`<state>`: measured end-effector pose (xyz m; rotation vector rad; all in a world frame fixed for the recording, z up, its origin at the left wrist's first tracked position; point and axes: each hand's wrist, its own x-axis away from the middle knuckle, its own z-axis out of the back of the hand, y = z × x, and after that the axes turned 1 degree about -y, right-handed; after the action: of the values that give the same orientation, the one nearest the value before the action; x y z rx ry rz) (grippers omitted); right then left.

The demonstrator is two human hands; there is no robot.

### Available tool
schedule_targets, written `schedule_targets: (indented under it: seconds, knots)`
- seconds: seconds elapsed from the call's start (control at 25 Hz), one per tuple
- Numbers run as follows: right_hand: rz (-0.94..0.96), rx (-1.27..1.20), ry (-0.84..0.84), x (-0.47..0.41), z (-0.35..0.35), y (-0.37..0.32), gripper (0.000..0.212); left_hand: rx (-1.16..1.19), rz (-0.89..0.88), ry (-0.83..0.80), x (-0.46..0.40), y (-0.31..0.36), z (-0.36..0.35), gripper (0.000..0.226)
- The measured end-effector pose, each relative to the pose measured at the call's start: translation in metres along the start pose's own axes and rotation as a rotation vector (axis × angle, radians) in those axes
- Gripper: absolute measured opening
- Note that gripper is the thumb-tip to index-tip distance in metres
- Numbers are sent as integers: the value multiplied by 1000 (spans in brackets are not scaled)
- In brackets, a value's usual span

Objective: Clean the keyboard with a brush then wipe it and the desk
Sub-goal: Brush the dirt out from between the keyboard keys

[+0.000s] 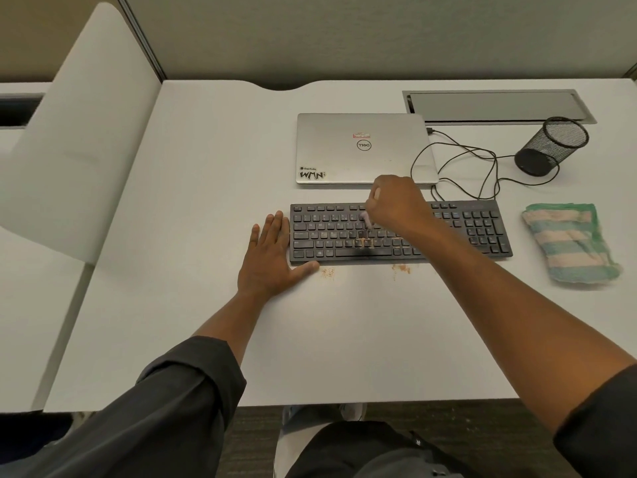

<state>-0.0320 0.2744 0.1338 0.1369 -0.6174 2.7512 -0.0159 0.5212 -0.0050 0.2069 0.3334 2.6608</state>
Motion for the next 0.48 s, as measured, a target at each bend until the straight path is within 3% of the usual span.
schedule_targets:
  seconds: [0.24, 0.48]
  knots:
    - [9, -65, -19, 13, -6, 8, 12, -37, -15, -8, -1, -1, -2, 117]
    - [33, -108, 109, 15, -4, 7, 15, -36, -18, -14, -1, -1, -2, 115]
